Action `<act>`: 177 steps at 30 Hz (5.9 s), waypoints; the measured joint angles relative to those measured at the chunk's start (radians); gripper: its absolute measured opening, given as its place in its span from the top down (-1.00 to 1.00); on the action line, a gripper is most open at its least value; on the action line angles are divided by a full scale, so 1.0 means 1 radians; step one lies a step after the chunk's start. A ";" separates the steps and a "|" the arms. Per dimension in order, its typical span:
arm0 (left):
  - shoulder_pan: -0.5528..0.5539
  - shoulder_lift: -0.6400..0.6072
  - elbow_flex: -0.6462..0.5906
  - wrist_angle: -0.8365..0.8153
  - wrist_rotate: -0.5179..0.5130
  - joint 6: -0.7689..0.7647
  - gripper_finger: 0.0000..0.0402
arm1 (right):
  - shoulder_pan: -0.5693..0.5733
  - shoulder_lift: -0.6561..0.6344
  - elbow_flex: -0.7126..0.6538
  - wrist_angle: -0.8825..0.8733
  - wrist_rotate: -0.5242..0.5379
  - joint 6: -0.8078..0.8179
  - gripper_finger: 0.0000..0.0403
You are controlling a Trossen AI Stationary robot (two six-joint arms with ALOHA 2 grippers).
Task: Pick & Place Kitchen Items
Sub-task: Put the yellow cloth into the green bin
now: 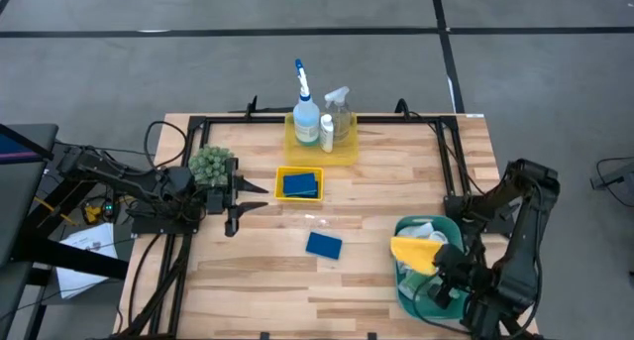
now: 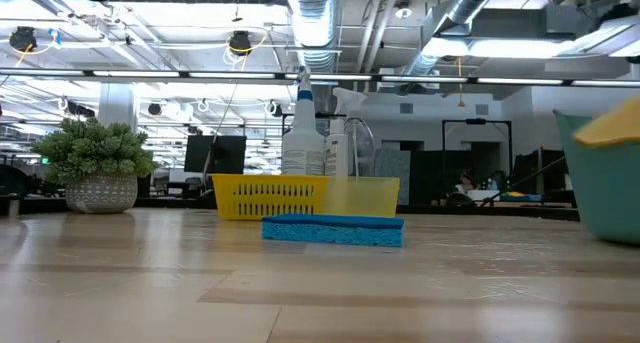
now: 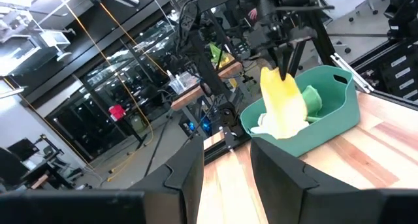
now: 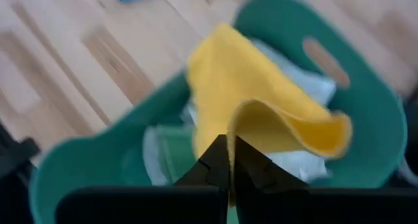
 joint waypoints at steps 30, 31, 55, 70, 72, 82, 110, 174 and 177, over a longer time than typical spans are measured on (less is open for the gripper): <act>0.000 0.000 0.000 0.014 0.004 0.010 0.40 | -0.044 0.072 -0.018 0.000 -0.417 0.309 1.00; 0.000 0.000 0.000 0.014 0.004 0.010 0.40 | -0.046 0.072 -0.020 0.000 -0.418 0.301 1.00; 0.000 0.000 0.000 0.021 0.003 0.010 0.40 | -0.384 0.070 -0.101 0.077 -0.395 -0.329 1.00; 0.000 0.000 0.000 0.021 0.003 0.009 0.40 | -0.390 0.070 -0.114 0.150 -0.331 -0.529 1.00; 0.000 0.000 0.000 0.021 0.003 0.010 0.40 | -0.386 0.070 -0.115 0.147 -0.329 -0.540 1.00; 0.000 0.000 0.000 0.021 0.003 0.009 0.40 | -0.342 0.070 -0.114 0.152 -0.279 -0.554 1.00; 0.000 0.000 0.000 0.021 0.003 0.009 0.40 | -0.379 0.070 -0.115 0.152 -0.232 -0.592 0.71; 0.000 0.000 0.000 0.023 0.003 0.009 0.40 | -0.355 -0.247 -0.520 0.437 -0.284 -0.432 1.00; 0.000 0.000 0.000 0.024 0.003 0.006 0.40 | -0.387 -0.287 -0.595 0.531 -0.350 -0.421 1.00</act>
